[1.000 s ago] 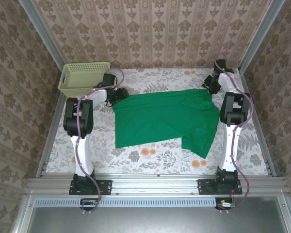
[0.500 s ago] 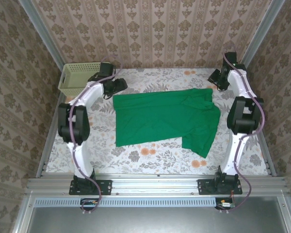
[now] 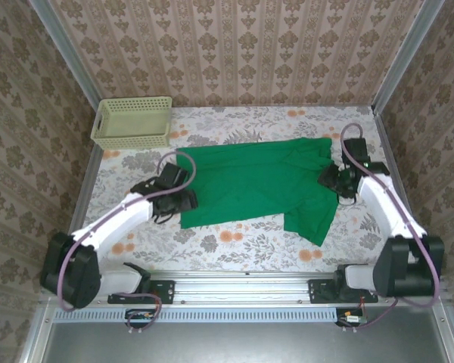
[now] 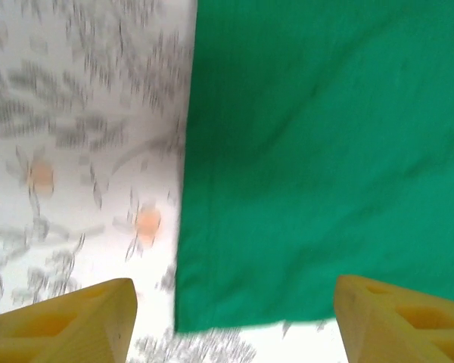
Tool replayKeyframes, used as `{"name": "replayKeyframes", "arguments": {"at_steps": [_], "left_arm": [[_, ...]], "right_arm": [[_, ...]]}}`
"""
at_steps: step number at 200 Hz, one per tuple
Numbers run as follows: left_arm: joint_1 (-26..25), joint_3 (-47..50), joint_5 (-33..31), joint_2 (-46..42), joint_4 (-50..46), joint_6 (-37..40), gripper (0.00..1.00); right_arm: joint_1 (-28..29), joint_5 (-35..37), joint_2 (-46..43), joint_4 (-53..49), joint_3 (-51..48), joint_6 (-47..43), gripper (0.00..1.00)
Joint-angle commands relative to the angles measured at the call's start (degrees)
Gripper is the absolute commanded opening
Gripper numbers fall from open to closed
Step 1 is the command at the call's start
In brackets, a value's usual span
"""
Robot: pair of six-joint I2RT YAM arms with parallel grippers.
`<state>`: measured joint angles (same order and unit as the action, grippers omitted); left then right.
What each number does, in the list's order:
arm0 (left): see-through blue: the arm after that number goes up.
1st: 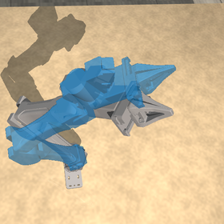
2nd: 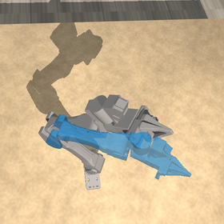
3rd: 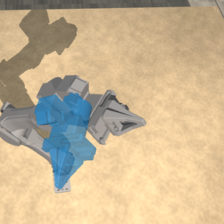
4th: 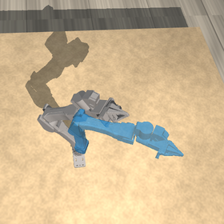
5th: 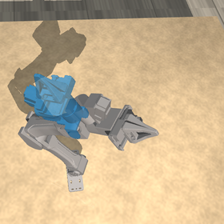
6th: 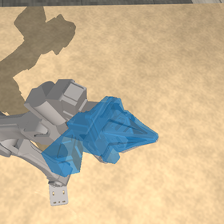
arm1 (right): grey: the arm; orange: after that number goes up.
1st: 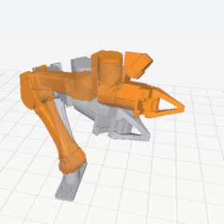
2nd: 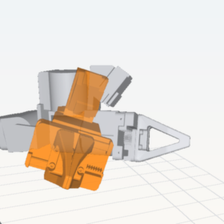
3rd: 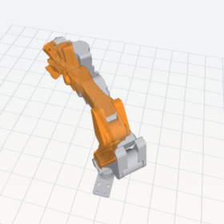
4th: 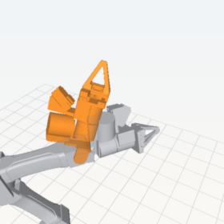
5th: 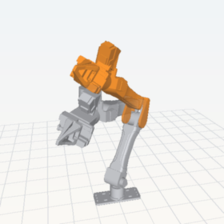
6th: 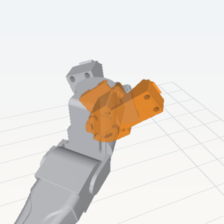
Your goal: Fold the inside-out t-shirt
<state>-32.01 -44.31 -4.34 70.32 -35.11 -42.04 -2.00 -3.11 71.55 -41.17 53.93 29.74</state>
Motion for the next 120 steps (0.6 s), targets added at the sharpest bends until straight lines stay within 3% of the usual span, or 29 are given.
{"name": "replayKeyframes", "arguments": {"at_steps": [1,43,63,120], "left_arm": [[-1.44,4.32,-0.34,-3.63,-1.09,-5.32,0.68],[-2.49,10.44,1.96,-2.39,7.31,-8.21,0.61],[-2.45,11.63,2.58,-0.51,11.25,-7.93,0.57],[-2.0,12.94,2.29,4.5,15.32,-5.92,0.46]], "right_arm": [[2.46,1.57,-7.02,-2.7,-5.51,1.6,0.52],[6.12,4.19,-14.69,-5.42,-13.88,7.7,0.52],[6.54,4.67,-17.21,-6.28,-16.39,9.3,0.61],[10.26,6.28,-18.87,-6.51,-20.89,15.28,0.64]]}}
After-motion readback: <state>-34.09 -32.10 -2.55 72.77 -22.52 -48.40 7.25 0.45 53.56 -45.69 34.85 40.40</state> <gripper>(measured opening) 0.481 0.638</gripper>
